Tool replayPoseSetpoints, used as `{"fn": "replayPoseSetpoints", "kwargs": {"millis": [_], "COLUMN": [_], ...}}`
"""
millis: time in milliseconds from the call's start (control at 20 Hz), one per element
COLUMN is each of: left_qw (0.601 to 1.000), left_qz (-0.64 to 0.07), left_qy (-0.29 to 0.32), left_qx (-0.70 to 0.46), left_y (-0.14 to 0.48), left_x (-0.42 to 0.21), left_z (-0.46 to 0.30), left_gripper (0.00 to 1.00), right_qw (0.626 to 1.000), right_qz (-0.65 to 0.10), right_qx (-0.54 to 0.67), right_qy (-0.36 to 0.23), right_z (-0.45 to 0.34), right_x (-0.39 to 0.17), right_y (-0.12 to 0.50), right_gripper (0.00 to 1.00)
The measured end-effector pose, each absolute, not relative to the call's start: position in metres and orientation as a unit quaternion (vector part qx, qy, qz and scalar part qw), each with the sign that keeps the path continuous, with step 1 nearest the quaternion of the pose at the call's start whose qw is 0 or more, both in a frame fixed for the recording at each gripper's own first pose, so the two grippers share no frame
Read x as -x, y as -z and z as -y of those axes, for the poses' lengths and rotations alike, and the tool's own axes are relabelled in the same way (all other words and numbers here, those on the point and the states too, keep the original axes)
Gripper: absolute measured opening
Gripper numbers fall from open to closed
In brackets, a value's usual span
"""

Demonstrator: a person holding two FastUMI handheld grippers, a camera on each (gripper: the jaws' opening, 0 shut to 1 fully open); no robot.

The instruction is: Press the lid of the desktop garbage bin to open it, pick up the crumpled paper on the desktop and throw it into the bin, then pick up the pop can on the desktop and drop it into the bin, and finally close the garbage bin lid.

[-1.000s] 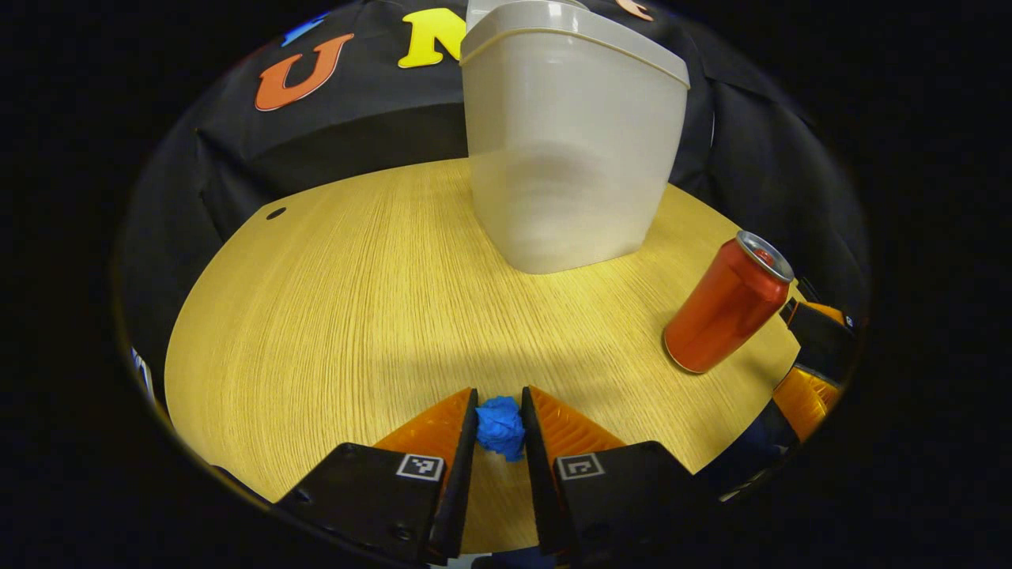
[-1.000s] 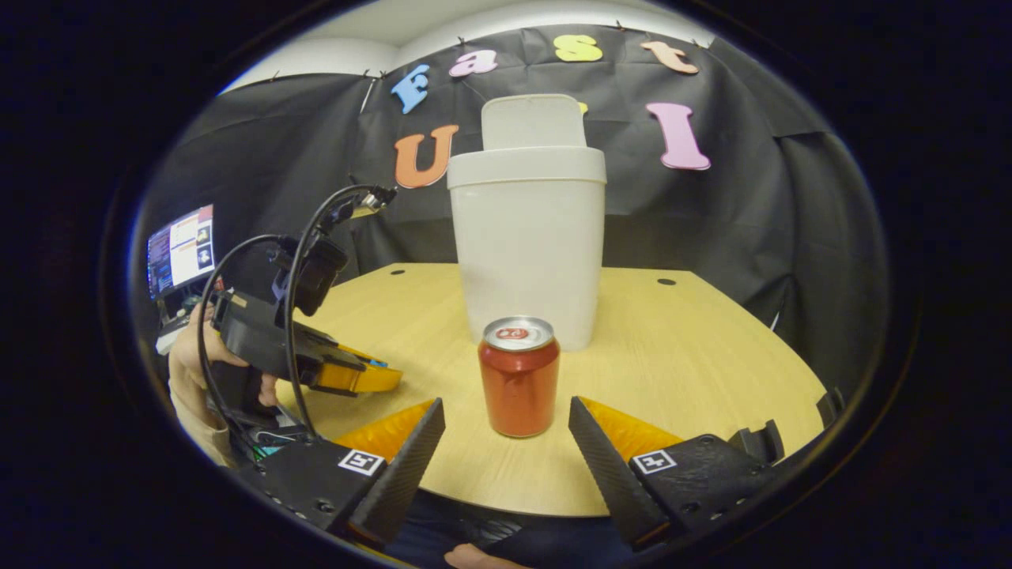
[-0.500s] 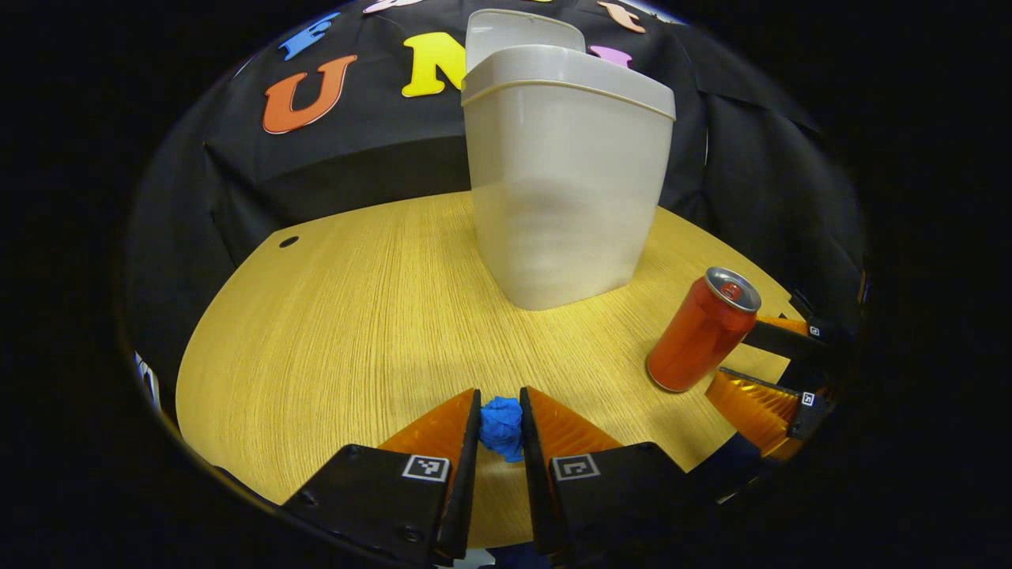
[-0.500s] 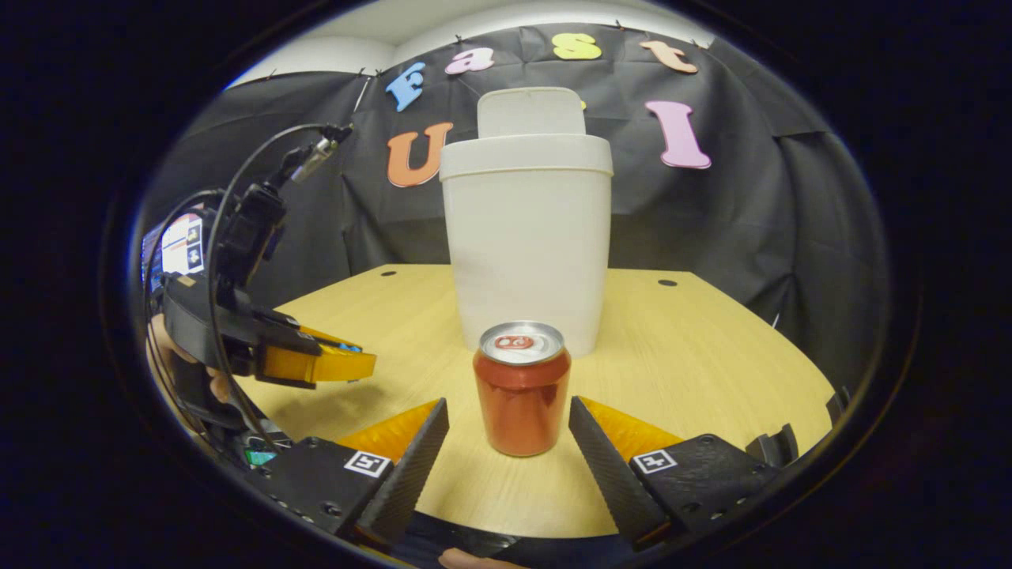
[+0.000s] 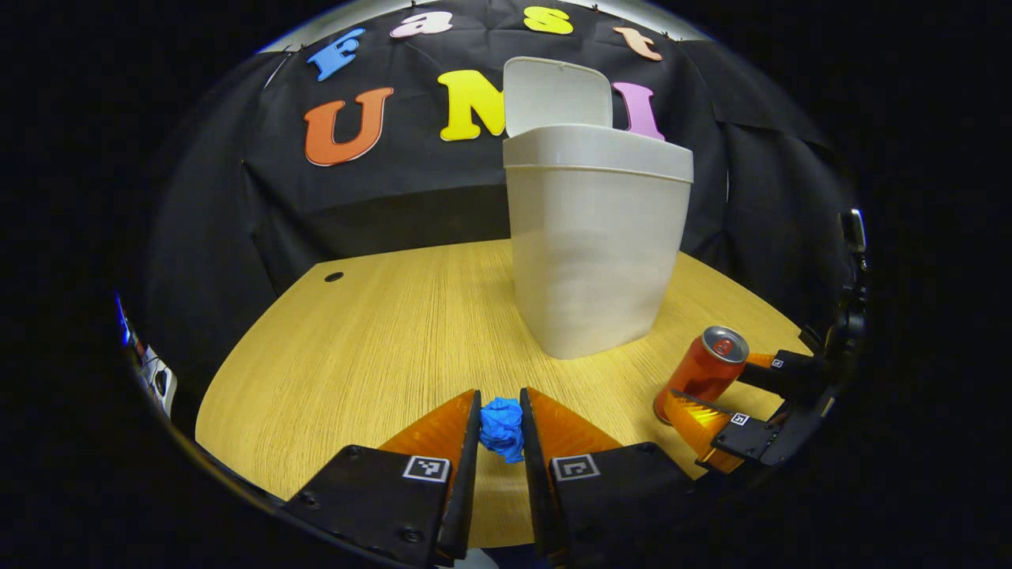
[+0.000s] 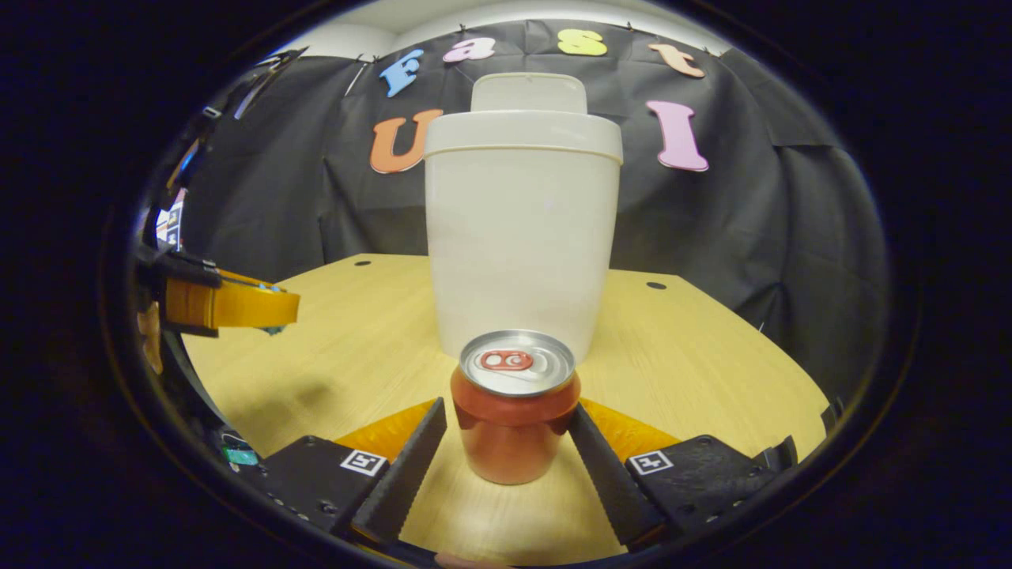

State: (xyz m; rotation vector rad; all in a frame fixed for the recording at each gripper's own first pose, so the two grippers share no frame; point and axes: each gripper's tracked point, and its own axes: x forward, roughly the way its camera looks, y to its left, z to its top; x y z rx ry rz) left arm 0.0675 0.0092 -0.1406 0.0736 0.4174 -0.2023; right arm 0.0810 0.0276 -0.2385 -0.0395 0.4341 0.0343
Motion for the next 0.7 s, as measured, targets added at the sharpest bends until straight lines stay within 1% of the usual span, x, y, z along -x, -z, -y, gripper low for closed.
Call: {"fn": "replayPoseSetpoints", "kwargs": {"millis": [50, 100, 200, 300, 400, 450, 550, 700], "left_qw": [0.975, 0.978, 0.983, 0.990, 0.994, 0.995, 0.996, 0.999], "left_qz": [-0.194, -0.186, -0.164, -0.120, -0.083, -0.058, -0.030, -0.010], "left_qy": [0.100, 0.096, 0.073, 0.046, 0.041, 0.048, 0.058, 0.032], "left_qx": [-0.027, -0.024, -0.038, -0.065, -0.066, -0.063, -0.058, -0.033], "left_y": [0.131, 0.124, 0.113, 0.088, 0.064, 0.052, 0.039, 0.025], "left_x": [-0.065, -0.063, -0.061, -0.054, -0.047, -0.044, -0.038, -0.034], "left_z": [-0.006, -0.007, -0.021, -0.029, -0.023, -0.016, -0.010, -0.018], "left_gripper": [0.33, 0.33, 0.33, 0.33, 0.33, 0.33, 0.33, 0.33], "right_qw": [0.976, 0.977, 0.979, 0.982, 0.986, 0.988, 0.991, 0.996], "right_qz": [-0.216, -0.213, -0.200, -0.186, -0.162, -0.147, -0.129, -0.083], "right_qx": [0.015, 0.012, 0.010, 0.012, 0.008, 0.003, -0.001, -0.004], "right_qy": [-0.022, -0.022, -0.022, -0.027, -0.035, -0.039, -0.038, -0.035], "right_z": [-0.028, -0.028, -0.027, -0.029, -0.030, -0.029, -0.025, -0.012], "right_x": [-0.082, -0.080, -0.077, -0.074, -0.067, -0.064, -0.064, -0.061], "right_y": [0.237, 0.234, 0.220, 0.200, 0.171, 0.152, 0.126, 0.078], "right_gripper": [0.86, 0.82, 0.81, 0.80, 0.80, 0.80, 0.80, 0.80]}}
